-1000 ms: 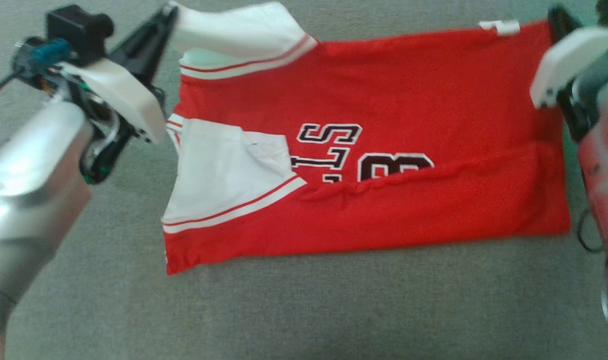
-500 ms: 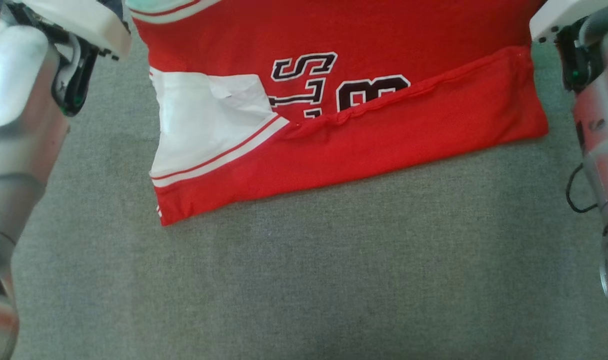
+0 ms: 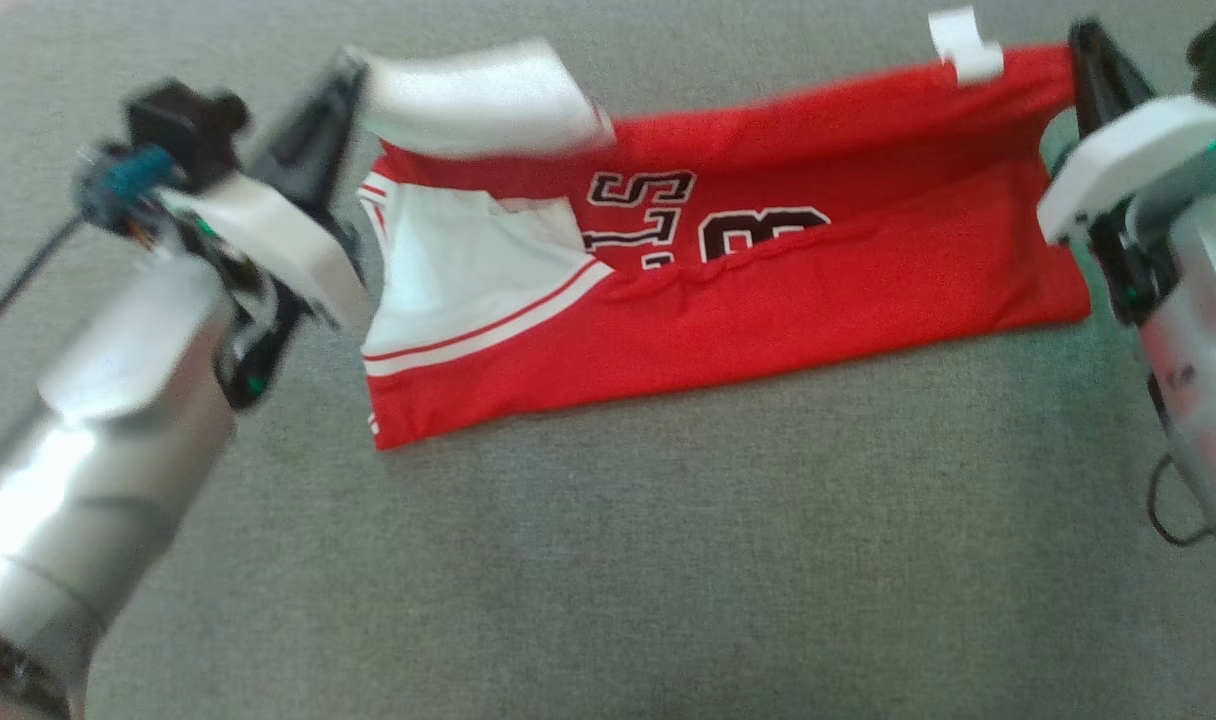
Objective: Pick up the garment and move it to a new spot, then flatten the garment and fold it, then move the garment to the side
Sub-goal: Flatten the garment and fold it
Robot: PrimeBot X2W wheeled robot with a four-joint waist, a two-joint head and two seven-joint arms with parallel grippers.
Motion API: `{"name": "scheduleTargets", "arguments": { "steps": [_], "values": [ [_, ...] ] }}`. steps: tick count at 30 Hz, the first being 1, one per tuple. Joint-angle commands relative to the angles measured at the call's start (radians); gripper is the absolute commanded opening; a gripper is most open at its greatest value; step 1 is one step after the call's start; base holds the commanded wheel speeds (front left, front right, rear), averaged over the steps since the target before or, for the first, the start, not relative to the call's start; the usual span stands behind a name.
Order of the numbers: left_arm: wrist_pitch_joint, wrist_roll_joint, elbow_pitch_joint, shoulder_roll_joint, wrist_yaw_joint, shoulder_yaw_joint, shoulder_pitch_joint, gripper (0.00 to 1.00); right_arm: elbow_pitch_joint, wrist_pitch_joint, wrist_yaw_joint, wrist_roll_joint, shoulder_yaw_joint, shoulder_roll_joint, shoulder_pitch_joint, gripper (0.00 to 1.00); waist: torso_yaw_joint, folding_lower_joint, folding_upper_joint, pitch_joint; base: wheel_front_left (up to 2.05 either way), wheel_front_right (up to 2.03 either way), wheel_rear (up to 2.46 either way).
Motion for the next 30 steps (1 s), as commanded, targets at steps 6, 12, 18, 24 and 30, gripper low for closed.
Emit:
{"name": "scheduleTargets", "arguments": {
  "steps": [6,12,18,24,30],
  "values": [
    [0.119,-0.119,-0.193,0.136,-0.002,-0.044,0.056,0.00,-0.063,0.092,-0.001,0.084,0.122,-0.072,0.063,0.00,0.029,0.0002,0.0000,-0.045,0.00,0.00,0.00],
    [0.197,-0.154,-0.298,0.218,-0.002,-0.102,0.125,0.00,-0.096,0.214,-0.001,0.165,0.238,-0.151,0.113,0.00,0.034,0.0002,0.0000,-0.062,0.00,0.00,0.00],
    [0.247,-0.179,-0.338,0.246,-0.002,-0.128,0.167,0.00,-0.147,0.324,-0.001,0.251,0.339,-0.207,0.149,0.00,0.019,0.0002,0.0000,-0.090,0.00,0.00,0.00],
    [0.325,-0.208,-0.382,0.266,0.001,-0.149,0.180,0.00,-0.213,0.410,-0.001,0.335,0.434,-0.244,0.173,0.00,-0.004,0.0002,0.0000,-0.122,0.00,0.00,0.00],
    [0.388,-0.224,-0.419,0.276,0.016,-0.169,0.188,0.00,-0.244,0.439,-0.001,0.370,0.513,-0.275,0.166,0.00,-0.019,0.0002,0.0000,-0.111,0.00,0.00,0.00]
  ]
}}
